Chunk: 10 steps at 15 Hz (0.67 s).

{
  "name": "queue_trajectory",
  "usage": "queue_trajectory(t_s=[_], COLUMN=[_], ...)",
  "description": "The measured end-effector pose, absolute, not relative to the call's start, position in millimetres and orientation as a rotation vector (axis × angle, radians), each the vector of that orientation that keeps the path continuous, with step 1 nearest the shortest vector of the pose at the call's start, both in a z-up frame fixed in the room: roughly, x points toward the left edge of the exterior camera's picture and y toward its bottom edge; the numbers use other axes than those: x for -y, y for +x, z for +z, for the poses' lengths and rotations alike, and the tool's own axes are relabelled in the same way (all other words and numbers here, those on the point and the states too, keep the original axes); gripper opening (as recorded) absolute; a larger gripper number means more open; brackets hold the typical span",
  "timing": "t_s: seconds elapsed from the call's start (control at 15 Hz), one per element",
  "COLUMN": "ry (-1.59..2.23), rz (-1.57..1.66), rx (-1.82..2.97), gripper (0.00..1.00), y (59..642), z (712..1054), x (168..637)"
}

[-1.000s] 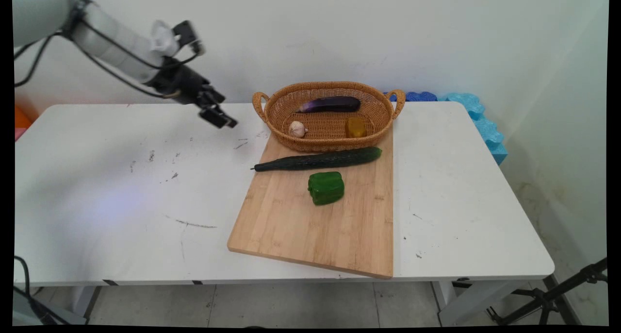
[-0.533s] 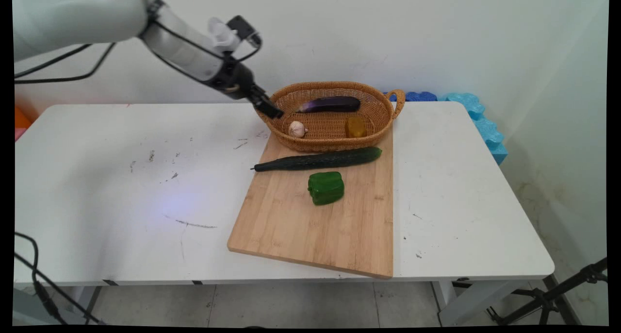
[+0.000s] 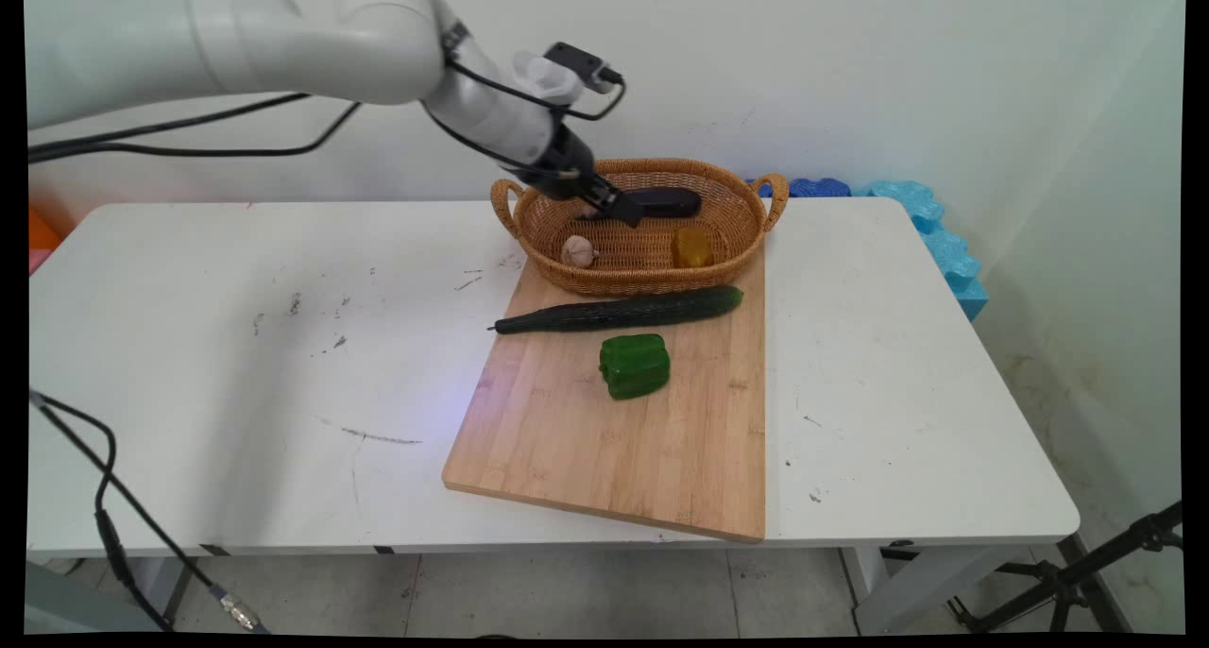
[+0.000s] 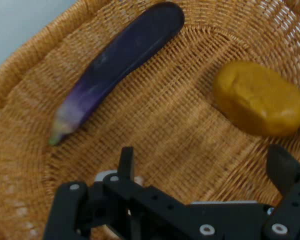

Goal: Pick up the potato from the vegetable basket

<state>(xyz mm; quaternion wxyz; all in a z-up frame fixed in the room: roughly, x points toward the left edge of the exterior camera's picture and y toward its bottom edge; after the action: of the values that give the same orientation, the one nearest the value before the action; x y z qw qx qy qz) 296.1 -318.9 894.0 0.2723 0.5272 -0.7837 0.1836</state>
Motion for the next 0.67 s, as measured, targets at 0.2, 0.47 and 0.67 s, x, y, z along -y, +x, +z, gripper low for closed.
queue_trajectory(t_s=[0.2, 0.47, 0.67], ry=[1.507, 1.617, 1.695], rz=[0.467, 0.430, 0.401], rx=[2.045, 1.961, 1.895], gripper=[1.00, 1.00, 1.00], y=[275, 254, 240], z=[885, 873, 864], x=[330, 341, 350])
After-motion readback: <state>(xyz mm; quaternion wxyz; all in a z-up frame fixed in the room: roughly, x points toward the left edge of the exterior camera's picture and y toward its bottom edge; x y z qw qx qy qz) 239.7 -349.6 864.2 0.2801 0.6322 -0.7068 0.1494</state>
